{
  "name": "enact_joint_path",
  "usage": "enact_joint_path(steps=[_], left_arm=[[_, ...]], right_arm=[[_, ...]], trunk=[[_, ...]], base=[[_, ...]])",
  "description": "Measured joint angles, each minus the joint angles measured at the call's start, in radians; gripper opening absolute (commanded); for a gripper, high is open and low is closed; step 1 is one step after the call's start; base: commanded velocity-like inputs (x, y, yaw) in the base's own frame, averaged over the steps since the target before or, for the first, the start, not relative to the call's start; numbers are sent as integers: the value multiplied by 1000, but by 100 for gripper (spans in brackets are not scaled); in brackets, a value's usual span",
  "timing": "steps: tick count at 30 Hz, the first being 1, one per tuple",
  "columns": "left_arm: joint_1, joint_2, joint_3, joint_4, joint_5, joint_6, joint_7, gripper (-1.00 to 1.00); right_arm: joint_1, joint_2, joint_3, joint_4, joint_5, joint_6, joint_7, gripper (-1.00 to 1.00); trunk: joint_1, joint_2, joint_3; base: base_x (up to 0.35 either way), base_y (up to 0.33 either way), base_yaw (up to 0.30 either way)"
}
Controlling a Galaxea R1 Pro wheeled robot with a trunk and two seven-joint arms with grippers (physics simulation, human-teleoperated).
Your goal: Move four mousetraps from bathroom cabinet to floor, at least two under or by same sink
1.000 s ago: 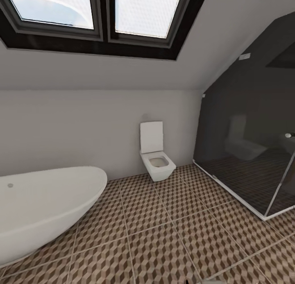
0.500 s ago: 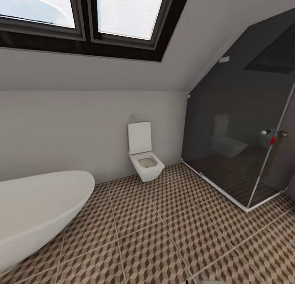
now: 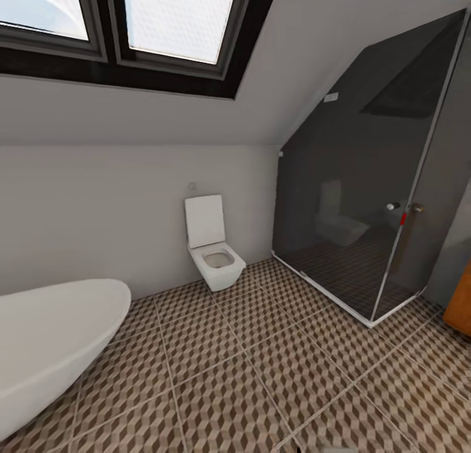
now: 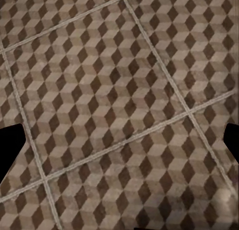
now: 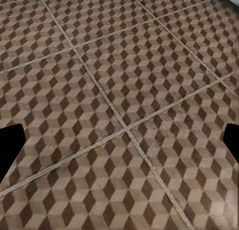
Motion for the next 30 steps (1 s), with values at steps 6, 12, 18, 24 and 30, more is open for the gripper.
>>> enact_joint_path(steps=[6, 12, 18, 24, 30], left_arm=[[0, 0, 0, 0, 0, 0, 0, 100], [0, 0, 0, 0, 0, 0, 0, 100], [0, 0, 0, 0, 0, 0, 0, 100], [0, 0, 0, 0, 0, 0, 0, 100], [0, 0, 0, 0, 0, 0, 0, 100]], right_arm=[[0, 0, 0, 0, 0, 0, 0, 100], [0, 0, 0, 0, 0, 0, 0, 100], [0, 0, 0, 0, 0, 0, 0, 100], [0, 0, 0, 0, 0, 0, 0, 100], [0, 0, 0, 0, 1, -1, 0, 100]], trunk=[[0, 0, 0], [0, 0, 0], [0, 0, 0], [0, 0, 0], [0, 0, 0]], base=[[0, 0, -197], [0, 0, -197], [0, 0, -197], [0, 0, -196], [0, 0, -150]])
